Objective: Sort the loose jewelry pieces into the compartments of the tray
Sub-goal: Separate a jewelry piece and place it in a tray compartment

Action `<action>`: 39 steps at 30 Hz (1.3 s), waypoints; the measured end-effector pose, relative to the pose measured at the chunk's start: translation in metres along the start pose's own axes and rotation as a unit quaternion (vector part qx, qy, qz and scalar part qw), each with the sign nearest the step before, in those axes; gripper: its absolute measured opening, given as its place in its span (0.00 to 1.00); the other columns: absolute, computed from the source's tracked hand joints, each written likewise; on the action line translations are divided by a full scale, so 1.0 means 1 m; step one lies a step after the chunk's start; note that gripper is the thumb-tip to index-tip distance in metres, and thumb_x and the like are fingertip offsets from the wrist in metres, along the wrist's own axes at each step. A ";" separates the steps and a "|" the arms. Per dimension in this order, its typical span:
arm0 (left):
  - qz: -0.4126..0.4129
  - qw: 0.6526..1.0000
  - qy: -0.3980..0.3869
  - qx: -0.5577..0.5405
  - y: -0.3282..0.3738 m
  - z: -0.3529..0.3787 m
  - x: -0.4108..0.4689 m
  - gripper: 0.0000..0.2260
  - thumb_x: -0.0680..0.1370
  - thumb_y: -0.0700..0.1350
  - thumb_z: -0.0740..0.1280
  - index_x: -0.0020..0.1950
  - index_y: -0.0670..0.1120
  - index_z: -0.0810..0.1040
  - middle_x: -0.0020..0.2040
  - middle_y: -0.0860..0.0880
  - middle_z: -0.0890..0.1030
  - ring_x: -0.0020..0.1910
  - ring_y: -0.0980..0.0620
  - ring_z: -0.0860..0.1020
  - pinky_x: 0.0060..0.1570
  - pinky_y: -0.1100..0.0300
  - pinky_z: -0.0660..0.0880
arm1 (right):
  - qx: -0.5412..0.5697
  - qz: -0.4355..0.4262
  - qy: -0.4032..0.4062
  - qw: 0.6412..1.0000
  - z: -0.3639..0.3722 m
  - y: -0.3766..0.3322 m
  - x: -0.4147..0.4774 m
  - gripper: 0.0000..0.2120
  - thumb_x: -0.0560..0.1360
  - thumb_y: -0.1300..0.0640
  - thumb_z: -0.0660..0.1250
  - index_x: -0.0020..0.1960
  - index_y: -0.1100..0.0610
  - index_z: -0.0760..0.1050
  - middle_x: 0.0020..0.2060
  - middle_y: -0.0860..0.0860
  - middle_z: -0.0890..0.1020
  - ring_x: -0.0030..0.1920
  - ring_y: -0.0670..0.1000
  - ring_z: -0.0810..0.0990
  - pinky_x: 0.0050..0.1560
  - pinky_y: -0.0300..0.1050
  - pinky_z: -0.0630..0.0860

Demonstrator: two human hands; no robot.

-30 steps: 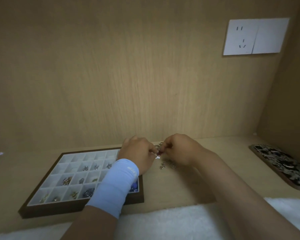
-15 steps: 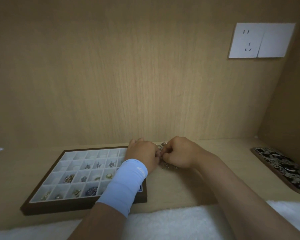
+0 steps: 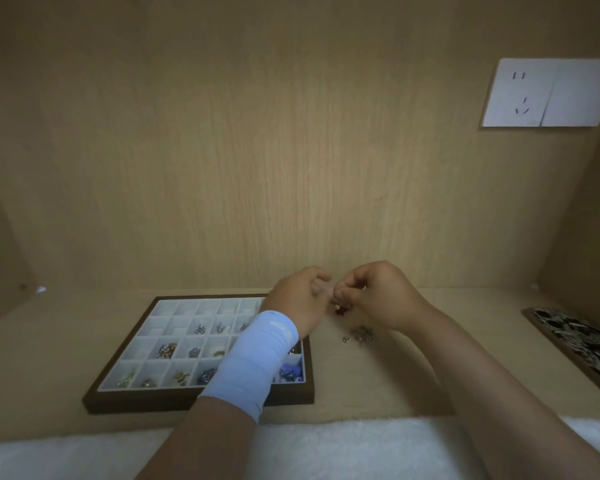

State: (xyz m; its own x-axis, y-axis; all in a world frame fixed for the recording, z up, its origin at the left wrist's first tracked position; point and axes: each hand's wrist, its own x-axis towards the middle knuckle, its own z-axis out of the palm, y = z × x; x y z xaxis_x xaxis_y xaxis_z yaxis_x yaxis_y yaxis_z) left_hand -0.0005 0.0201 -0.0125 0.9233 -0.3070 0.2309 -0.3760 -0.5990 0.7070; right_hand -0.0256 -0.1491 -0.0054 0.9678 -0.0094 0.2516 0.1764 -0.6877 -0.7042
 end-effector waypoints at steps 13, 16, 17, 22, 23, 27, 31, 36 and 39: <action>-0.037 0.988 0.010 -0.148 -0.029 -0.089 -0.039 0.03 0.75 0.46 0.72 0.46 0.54 0.84 0.45 0.55 0.85 0.47 0.57 0.82 0.52 0.58 0.77 | 0.045 -0.084 0.023 0.995 0.042 -0.046 -0.006 0.05 0.74 0.50 0.74 0.39 0.45 0.84 0.37 0.38 0.84 0.35 0.35 0.79 0.34 0.28 0.71; -0.039 0.996 0.025 -0.077 -0.051 -0.110 -0.048 0.04 0.77 0.47 0.70 0.48 0.56 0.83 0.46 0.57 0.84 0.48 0.59 0.80 0.53 0.60 0.76 | 0.015 -0.077 -0.006 0.997 0.050 -0.050 -0.009 0.06 0.76 0.51 0.72 0.40 0.43 0.83 0.39 0.35 0.84 0.36 0.34 0.80 0.33 0.28 0.71; -0.037 0.998 0.035 -0.041 -0.060 -0.115 -0.052 0.05 0.78 0.47 0.68 0.48 0.57 0.82 0.46 0.58 0.83 0.48 0.61 0.79 0.52 0.61 0.75 | 0.008 -0.076 -0.017 0.997 0.051 -0.052 -0.009 0.07 0.76 0.51 0.72 0.40 0.43 0.83 0.39 0.35 0.84 0.37 0.35 0.80 0.35 0.28 0.71; -0.038 0.982 0.051 0.180 -0.100 -0.139 -0.067 0.09 0.79 0.46 0.64 0.52 0.59 0.80 0.56 0.57 0.79 0.59 0.54 0.72 0.61 0.57 0.69 | 0.001 -0.077 -0.052 0.996 0.063 -0.070 -0.003 0.06 0.77 0.52 0.71 0.43 0.45 0.84 0.40 0.37 0.85 0.41 0.37 0.81 0.46 0.43 0.79; -0.043 0.975 0.045 0.212 -0.106 -0.142 -0.068 0.09 0.79 0.46 0.64 0.55 0.59 0.80 0.58 0.56 0.78 0.61 0.53 0.70 0.63 0.57 0.67 | -0.006 -0.077 -0.058 0.995 0.066 -0.075 0.000 0.05 0.77 0.52 0.71 0.43 0.45 0.84 0.40 0.38 0.85 0.41 0.37 0.81 0.47 0.43 0.79; -0.074 0.979 0.029 0.186 -0.126 -0.149 -0.070 0.13 0.80 0.45 0.63 0.63 0.56 0.78 0.64 0.53 0.75 0.68 0.52 0.66 0.67 0.60 0.62 | -0.028 -0.092 -0.097 0.991 0.088 -0.103 0.015 0.04 0.77 0.50 0.71 0.44 0.45 0.84 0.41 0.39 0.85 0.43 0.37 0.81 0.50 0.42 0.78; -0.082 0.983 0.048 0.154 -0.130 -0.149 -0.070 0.14 0.80 0.42 0.61 0.61 0.55 0.79 0.62 0.52 0.76 0.65 0.53 0.69 0.65 0.61 0.65 | -0.084 -0.127 -0.128 0.980 0.116 -0.130 0.029 0.03 0.77 0.51 0.72 0.45 0.47 0.84 0.41 0.41 0.85 0.43 0.40 0.81 0.51 0.44 0.80; -0.098 0.983 0.069 0.136 -0.134 -0.152 -0.071 0.14 0.79 0.43 0.61 0.59 0.58 0.80 0.61 0.50 0.76 0.59 0.50 0.75 0.62 0.58 0.70 | -0.188 -0.172 -0.153 0.955 0.152 -0.152 0.044 0.06 0.77 0.51 0.70 0.44 0.49 0.83 0.39 0.43 0.83 0.39 0.45 0.80 0.43 0.47 0.79; -0.101 0.981 0.111 0.124 -0.139 -0.157 -0.071 0.14 0.80 0.42 0.60 0.55 0.56 0.82 0.59 0.50 0.79 0.58 0.50 0.76 0.63 0.54 0.73 | -0.242 -0.174 -0.168 0.940 0.165 -0.156 0.048 0.04 0.76 0.51 0.71 0.44 0.48 0.84 0.40 0.44 0.85 0.39 0.44 0.81 0.42 0.46 0.79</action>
State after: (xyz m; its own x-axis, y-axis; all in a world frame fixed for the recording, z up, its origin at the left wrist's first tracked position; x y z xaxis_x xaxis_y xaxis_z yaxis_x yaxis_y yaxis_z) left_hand -0.0014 0.2415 -0.0225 0.9649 -0.0112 0.2622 -0.1656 -0.8011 0.5751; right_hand 0.0231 0.0780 0.0071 0.8826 0.4519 0.1297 0.4699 -0.8564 -0.2139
